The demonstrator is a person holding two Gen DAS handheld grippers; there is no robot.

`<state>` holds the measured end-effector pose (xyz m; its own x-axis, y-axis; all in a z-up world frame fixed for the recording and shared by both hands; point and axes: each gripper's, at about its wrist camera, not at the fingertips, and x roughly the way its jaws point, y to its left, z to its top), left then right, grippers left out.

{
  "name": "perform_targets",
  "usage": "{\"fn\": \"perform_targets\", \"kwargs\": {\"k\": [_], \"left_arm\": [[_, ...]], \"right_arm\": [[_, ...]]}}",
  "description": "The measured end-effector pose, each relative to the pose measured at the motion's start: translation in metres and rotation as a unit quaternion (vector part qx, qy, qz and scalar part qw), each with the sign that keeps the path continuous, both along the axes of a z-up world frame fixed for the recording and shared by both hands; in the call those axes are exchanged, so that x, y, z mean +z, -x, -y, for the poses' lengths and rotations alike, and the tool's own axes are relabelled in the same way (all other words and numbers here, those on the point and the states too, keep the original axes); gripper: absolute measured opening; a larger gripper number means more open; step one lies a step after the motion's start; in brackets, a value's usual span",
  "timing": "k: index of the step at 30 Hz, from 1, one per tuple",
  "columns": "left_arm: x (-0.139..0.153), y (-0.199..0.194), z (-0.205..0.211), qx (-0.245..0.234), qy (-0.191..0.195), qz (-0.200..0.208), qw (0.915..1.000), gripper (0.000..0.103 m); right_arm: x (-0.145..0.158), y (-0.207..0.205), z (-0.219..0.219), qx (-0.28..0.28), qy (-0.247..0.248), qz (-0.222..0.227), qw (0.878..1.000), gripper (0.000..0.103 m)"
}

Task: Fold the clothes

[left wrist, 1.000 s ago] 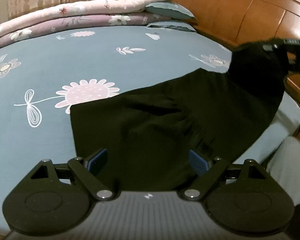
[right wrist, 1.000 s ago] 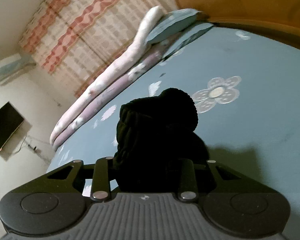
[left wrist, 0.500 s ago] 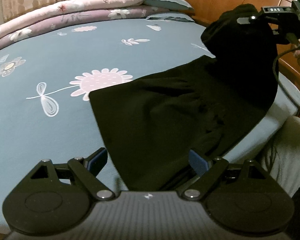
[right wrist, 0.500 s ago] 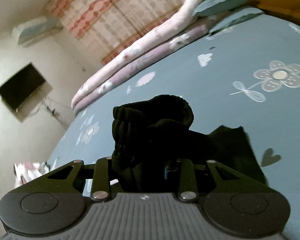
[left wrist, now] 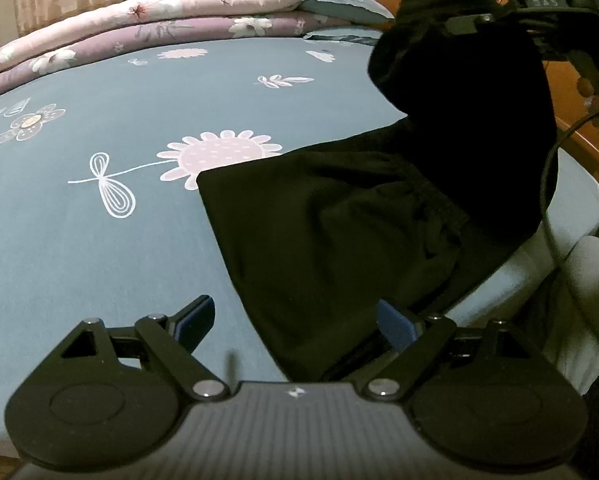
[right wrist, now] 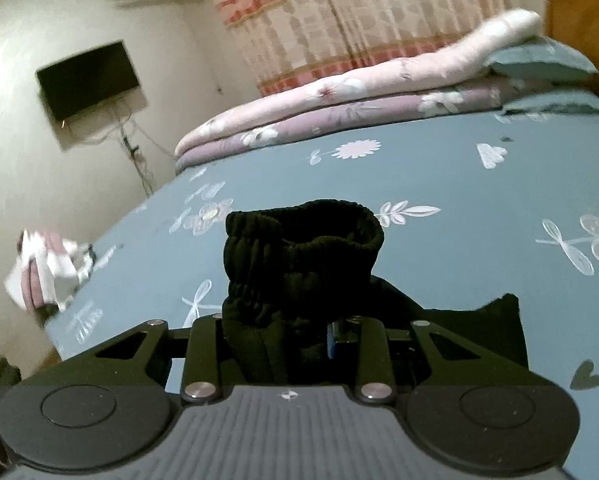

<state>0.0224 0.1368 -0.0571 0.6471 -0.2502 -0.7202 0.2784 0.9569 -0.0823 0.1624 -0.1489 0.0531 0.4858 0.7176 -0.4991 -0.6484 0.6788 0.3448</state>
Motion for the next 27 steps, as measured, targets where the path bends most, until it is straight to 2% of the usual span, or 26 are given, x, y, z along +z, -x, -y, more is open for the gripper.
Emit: {"fn": "perform_targets", "kwargs": {"k": [6,10,15,18,23,27], "left_arm": [[0.001,0.002,0.000,0.005,-0.008,-0.003,1.0000,0.088],[0.001,0.004,-0.002,0.009,-0.008,-0.002,0.9999,0.088],[0.001,0.007,-0.006,0.016,-0.006,-0.001,0.9999,0.088],[0.001,0.009,-0.009,0.020,-0.007,-0.002,0.9998,0.088],[0.001,0.010,-0.012,0.027,-0.006,-0.002,0.9996,0.088],[-0.001,0.010,-0.014,0.034,-0.004,-0.005,0.9994,0.088]], "right_arm": [[-0.005,0.026,-0.039,0.032,0.073,0.079,0.994,0.034],[-0.012,0.048,-0.068,0.063,0.138,0.143,0.978,0.034],[-0.024,0.072,-0.096,0.098,0.191,0.199,0.956,0.033],[-0.036,0.085,-0.111,0.115,0.223,0.230,0.940,0.033],[-0.059,0.106,-0.133,0.138,0.286,0.300,0.900,0.033],[-0.073,0.121,-0.145,0.150,0.315,0.331,0.877,0.033]]}}
